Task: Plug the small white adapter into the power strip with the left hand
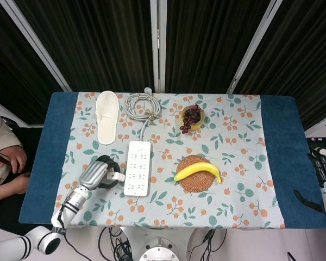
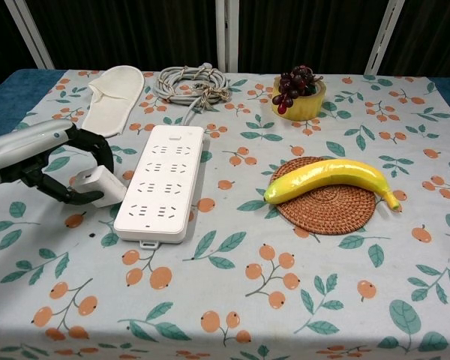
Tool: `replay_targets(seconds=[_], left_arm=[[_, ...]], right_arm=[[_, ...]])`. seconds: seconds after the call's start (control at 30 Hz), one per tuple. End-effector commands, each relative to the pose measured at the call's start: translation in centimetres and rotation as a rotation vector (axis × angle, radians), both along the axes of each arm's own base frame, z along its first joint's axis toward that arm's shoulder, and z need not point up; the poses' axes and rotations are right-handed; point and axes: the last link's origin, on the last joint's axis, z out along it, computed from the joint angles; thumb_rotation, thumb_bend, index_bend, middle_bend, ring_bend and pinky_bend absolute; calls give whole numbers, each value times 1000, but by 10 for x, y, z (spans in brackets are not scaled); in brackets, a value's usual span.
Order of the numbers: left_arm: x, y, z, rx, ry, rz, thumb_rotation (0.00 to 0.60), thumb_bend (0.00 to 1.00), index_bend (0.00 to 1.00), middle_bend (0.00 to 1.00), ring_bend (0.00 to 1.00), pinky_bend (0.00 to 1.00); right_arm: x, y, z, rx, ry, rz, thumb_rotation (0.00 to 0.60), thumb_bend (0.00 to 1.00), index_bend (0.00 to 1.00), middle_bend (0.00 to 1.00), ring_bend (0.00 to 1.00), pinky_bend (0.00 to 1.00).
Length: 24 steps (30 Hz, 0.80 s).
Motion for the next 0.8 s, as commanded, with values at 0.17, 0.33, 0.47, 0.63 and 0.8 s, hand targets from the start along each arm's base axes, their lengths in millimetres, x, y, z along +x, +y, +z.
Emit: replay_targets(seconds=[0.17,0.33,0.47,0.63,0.8], left_arm=[[3,12,19,52,14,-44,600,300,648,699,498,342],[23,30,46,80,61,-128,600,294,662,761,571,448],[44,43,58,74,110,-195,600,294,664,779,591,459],[69,53,53,22,177,-270,600,308,670,799,615,457],[81,58,41,-40,228,-296,600,320,675,808,622,454]], right_arm=[[1,2,0,-6,-2,3,600,130,0,0,0,0],[2,2,-1,-6,-6,11,600,129,0,0,0,0],[2,2,-2,-6,-8,15,600,129,0,0,0,0],[3,2,-2,-2,-6,16,600,129,0,0,0,0],[3,2,-3,-1,-8,9,600,128,0,0,0,0]])
